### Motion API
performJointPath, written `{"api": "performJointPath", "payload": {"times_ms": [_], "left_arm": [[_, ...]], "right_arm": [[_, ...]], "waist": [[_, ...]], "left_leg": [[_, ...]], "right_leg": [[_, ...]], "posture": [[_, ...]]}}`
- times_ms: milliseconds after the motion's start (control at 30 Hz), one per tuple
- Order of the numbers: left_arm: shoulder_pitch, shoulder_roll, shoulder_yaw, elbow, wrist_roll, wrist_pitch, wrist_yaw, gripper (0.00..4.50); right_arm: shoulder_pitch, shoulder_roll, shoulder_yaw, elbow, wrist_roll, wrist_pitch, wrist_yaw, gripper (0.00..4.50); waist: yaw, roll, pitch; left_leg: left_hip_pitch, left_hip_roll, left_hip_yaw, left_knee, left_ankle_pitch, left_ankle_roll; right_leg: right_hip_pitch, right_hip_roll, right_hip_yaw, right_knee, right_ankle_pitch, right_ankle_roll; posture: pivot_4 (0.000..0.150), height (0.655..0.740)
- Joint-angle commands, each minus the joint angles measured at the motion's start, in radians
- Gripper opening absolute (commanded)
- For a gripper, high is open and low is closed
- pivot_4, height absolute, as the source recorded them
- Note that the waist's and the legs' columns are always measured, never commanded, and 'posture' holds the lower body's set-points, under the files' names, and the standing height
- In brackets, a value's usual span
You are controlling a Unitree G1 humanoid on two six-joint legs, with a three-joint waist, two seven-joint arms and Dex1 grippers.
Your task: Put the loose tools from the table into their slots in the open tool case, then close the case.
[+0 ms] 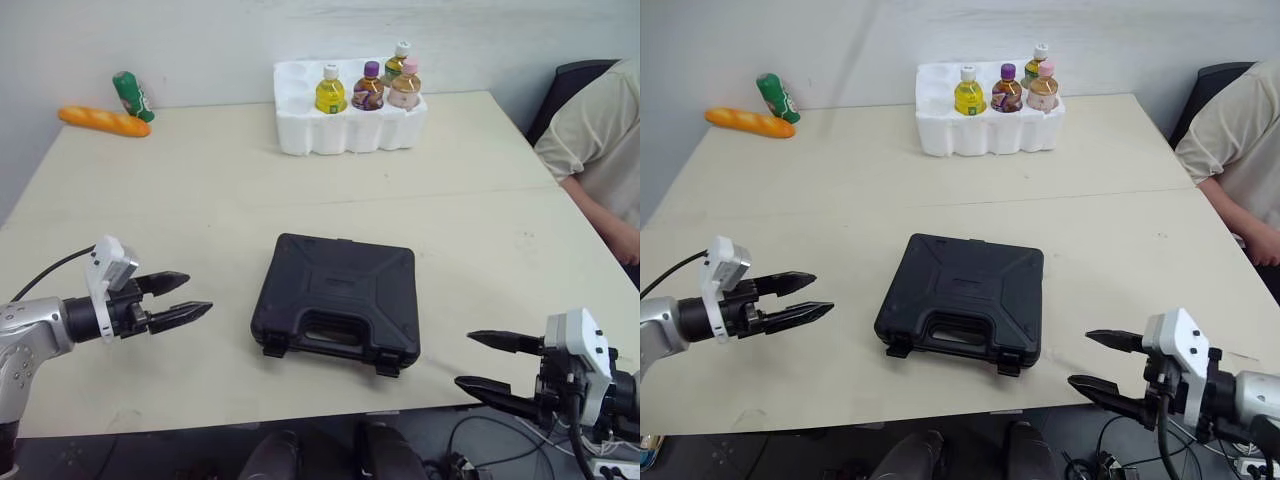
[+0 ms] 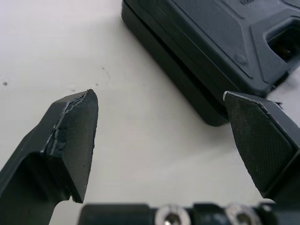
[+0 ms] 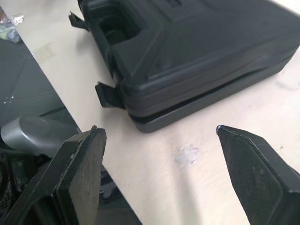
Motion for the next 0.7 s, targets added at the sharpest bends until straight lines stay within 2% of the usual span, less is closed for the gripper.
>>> {"api": "performJointPath", "payload": {"times_ms": [33, 67, 200, 333, 500, 700], "left_arm": [[-0.078, -0.024, -0.065, 0.066, 0.063, -0.081, 0.014, 3.93], [-0.113, -0.037, -0.093, 0.096, 0.082, -0.097, 0.018, 3.68], [-0.303, -0.125, -0.206, 0.254, 0.164, -0.164, 0.049, 1.81], [-0.491, -0.236, -0.302, 0.475, 0.259, -0.255, 0.064, 0.03], [-0.718, -0.344, -0.387, 0.844, 0.392, -0.422, 0.073, 0.03], [-0.921, -0.433, -0.411, 1.146, 0.481, -0.585, 0.064, 0.03]], "right_arm": [[-0.013, 0.01, 0.055, -0.015, -0.057, -0.017, 0.014, 2.56], [-0.017, 0.009, 0.079, -0.017, -0.07, -0.021, 0.026, 2.06], [-0.093, 0.006, 0.204, 0.016, -0.126, -0.026, 0.052, 0.0], [-0.218, 0.009, 0.324, 0.105, -0.196, -0.054, 0.094, 0.0], [-0.336, -0.026, 0.457, 0.173, -0.227, -0.052, 0.224, 0.0], [-0.461, -0.016, 0.582, 0.251, -0.281, -0.054, 0.291, 0.0]], "waist": [[0.0, 0.0, 0.0], [0.0, 0.0, 0.0], [0.003, -0.001, 0.0], [0.005, -0.004, 0.0], [0.007, -0.005, 0.001], [-0.003, -0.011, 0.003]], "left_leg": [[-0.001, 0.0, 0.0, 0.0, 0.0, -0.001], [-0.002, 0.0, 0.001, 0.0, 0.001, -0.001], [-0.003, 0.0, 0.0, 0.001, 0.003, -0.003], [-0.003, -0.001, 0.0, 0.003, 0.004, -0.003], [-0.01, -0.002, 0.0, 0.006, 0.006, -0.004], [-0.022, -0.002, 0.003, 0.013, 0.007, -0.005]], "right_leg": [[-0.002, 0.0, 0.0, 0.001, 0.0, 0.0], [-0.003, 0.0, 0.0, 0.002, 0.0, 0.0], [-0.005, 0.0, 0.0, 0.005, 0.0, 0.0], [-0.004, 0.001, -0.001, 0.007, 0.001, 0.001], [-0.011, 0.002, -0.001, 0.009, 0.001, 0.001], [-0.024, 0.002, -0.003, 0.016, 0.001, 0.001]], "posture": [[0.15, 0.7374], [0.15, 0.7374], [0.15, 0.7374], [0.15, 0.7374], [0.15, 0.7374], [0.15, 0.7374]]}}
